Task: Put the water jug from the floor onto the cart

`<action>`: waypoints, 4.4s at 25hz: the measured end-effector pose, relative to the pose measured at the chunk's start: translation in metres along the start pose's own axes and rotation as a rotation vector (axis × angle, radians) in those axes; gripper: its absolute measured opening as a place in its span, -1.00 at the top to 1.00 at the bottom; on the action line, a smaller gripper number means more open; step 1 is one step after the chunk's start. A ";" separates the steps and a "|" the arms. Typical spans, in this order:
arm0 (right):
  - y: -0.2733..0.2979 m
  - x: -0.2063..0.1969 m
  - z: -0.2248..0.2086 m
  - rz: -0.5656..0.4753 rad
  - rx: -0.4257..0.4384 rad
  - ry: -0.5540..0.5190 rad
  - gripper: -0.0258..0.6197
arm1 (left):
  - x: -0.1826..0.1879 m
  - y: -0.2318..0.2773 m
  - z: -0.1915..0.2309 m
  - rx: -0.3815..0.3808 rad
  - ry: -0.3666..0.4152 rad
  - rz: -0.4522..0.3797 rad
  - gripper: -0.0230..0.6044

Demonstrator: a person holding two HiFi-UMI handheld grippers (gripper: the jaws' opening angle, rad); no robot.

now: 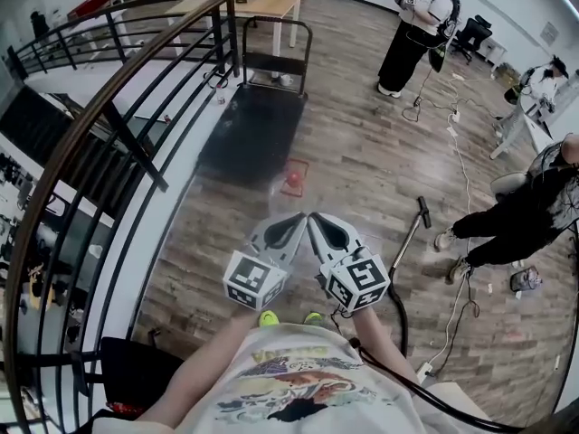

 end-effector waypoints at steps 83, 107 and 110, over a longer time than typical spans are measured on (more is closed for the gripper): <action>0.297 0.002 -0.270 0.175 0.058 0.148 0.83 | -0.031 0.293 0.267 0.018 -0.089 0.200 0.89; 0.420 0.000 -0.333 0.206 -0.072 0.209 0.83 | -0.050 0.367 0.389 -0.099 -0.061 0.253 0.73; 0.424 -0.018 -0.349 0.234 -0.065 0.223 0.83 | -0.068 0.383 0.391 -0.097 -0.074 0.282 0.70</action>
Point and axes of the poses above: the fingertips, and each gripper's own axes: y forward along the fingers, z to its left, x out of its top, the point moved 4 cm from there along -y, backward along the fingers, and after that the axes turned 8 degrees about z, right-handed, at the moved point
